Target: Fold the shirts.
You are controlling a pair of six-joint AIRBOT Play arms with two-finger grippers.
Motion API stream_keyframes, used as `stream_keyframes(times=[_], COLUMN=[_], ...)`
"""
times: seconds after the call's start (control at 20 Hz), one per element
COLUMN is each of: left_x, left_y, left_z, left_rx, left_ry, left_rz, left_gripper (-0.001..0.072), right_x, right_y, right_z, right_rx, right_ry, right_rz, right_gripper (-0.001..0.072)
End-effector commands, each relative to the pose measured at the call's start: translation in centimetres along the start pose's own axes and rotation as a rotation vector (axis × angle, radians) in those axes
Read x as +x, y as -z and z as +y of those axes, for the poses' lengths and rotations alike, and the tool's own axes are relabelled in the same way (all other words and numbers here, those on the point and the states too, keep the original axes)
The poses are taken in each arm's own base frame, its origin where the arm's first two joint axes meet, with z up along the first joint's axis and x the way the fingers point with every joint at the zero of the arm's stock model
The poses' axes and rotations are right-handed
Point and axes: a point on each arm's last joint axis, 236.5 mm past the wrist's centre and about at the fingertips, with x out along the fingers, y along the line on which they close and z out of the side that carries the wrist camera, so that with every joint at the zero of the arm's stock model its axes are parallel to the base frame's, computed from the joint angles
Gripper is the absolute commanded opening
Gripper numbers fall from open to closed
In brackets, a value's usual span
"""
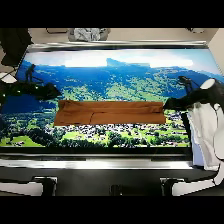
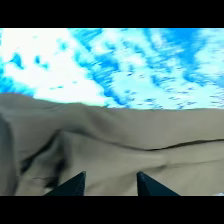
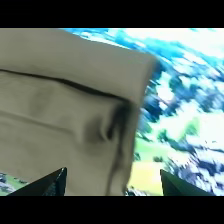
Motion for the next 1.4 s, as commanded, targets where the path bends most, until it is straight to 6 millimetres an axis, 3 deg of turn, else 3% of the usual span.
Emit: stream_keyframes(times=[0.0, 0.25, 0.35, 0.4, 0.45, 0.5, 0.55, 0.65, 0.7, 0.8, 0.95, 1.15, 1.35], left_x=[-2.3, -1.9, -1.0, -0.5, -0.1, 0.6, 1.5, 4.1, 5.9, 10.0, 15.7, 20.9, 24.3], left_y=[-0.4, 1.8, 2.6, 2.7, 2.7, 2.7, 2.7, 3.7, 4.8, 8.0, 12.7, 15.6, 18.6], left_z=[-4.3, -10.6, -12.4, -13.2, -13.9, -14.6, -15.2, -16.3, -16.6, -17.0, -18.2, -24.5, -30.7], left_rx=[0.095, 0.224, 0.259, 0.273, 0.285, 0.295, 0.302, 0.315, 0.309, 0.235, 0.179, -0.053, -0.23], left_ry=[0.029, 0.079, 0.094, 0.101, 0.107, 0.112, 0.117, 0.124, 0.126, 0.12, 0.132, 0.329, 0.497], left_rz=[-0.055, -0.03, -0.015, -0.021, -0.032, -0.047, -0.057, -0.048, -0.013, 0.096, 0.218, 0.244, 0.257], left_gripper=[0.0417, 0.0417, 0.0417, 0.0417, 0.0416, 0.0415, 0.0406, 0.0309, 0.003, 0.003, 0.0029, 0.0029, 0.0029], right_x=[1.2, 5.4, 6.6, 7.0, 7.2, 7.3, 6.9, 4.3, 2.2, -2.3, -8.9, -15.7, -19.6], right_y=[1.2, 1.4, 1.2, 1.0, 0.6, 0.1, -0.6, -2.7, -3.6, -4.2, -3.1, -1.0, 0.8], right_z=[0.1, 0.5, 1.3, 1.8, 2.1, 2.9, 3.9, 6.3, 7.5, 9.7, 13.6, 17.9, 21.0], right_rx=[0.115, 0.206, 0.221, 0.209, 0.198, 0.194, 0.175, 0.096, 0.055, -0.017, -0.123, -0.193, -0.208], right_ry=[-0.122, -0.141, -0.148, -0.144, -0.139, -0.152, -0.179, -0.243, -0.254, -0.242, -0.234, -0.214, -0.227], right_rz=[0.003, 0.052, 0.065, 0.064, 0.055, 0.042, 0.015, -0.085, -0.135, -0.202, -0.273, -0.363, -0.428], right_gripper=[0.0701, 0.0694, 0.0644, 0.0483, 0.0236, 0.0041, 0.0034, 0.003, 0.003, 0.003, 0.003, 0.003, 0.003])
